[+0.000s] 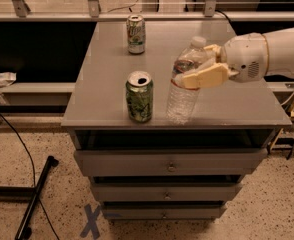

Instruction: Move water bottle near green can

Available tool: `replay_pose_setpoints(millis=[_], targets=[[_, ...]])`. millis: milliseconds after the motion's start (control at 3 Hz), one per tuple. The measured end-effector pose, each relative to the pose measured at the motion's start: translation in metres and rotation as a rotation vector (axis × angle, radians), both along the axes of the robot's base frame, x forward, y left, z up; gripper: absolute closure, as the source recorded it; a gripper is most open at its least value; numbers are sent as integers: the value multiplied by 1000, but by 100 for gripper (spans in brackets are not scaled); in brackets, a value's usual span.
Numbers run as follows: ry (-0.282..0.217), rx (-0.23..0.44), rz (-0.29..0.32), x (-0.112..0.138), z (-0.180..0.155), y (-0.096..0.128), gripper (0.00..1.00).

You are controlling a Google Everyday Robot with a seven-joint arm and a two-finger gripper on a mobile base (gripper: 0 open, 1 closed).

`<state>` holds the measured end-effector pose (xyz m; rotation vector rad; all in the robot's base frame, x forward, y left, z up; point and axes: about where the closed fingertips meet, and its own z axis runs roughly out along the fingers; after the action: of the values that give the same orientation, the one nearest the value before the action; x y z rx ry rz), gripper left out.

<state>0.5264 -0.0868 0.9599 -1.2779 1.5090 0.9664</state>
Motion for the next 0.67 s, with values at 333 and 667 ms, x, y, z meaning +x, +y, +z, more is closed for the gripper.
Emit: replay_pose_setpoints(millis=[333,667], targets=[[-27,10,57,-7,-3,16,100],[-117,-25,87,0,-10,23,100]])
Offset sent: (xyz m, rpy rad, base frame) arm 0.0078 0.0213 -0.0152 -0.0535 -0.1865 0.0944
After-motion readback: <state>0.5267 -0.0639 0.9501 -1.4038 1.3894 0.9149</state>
